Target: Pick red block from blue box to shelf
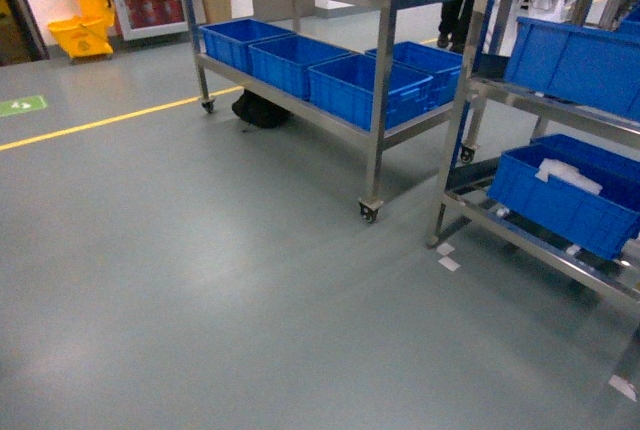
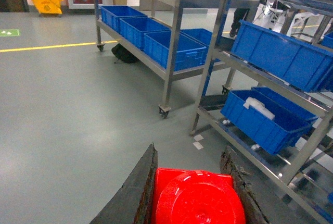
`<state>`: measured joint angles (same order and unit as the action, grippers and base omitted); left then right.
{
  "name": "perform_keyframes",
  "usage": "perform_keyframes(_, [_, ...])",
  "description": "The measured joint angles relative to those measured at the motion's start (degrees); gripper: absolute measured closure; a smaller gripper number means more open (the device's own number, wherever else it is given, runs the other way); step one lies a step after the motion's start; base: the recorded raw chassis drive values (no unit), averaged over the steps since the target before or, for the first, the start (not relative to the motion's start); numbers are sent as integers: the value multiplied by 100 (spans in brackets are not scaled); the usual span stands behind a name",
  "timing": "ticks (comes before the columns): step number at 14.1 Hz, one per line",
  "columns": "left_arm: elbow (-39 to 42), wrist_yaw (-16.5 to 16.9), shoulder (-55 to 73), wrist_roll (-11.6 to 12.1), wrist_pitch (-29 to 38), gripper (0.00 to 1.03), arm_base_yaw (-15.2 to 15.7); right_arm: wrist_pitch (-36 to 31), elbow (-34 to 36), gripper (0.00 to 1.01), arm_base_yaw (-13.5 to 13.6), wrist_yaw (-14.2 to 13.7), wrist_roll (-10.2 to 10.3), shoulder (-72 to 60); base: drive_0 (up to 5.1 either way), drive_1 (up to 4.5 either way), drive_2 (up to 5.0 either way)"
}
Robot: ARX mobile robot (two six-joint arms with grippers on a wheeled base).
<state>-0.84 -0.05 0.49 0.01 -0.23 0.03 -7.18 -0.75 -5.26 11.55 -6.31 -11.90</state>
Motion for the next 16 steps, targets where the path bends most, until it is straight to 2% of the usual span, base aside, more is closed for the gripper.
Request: perform_keyframes(16, [0,0,0,0,-2,5,-4,-4,0,72,-2,0,0,0,-167,-167,-167])
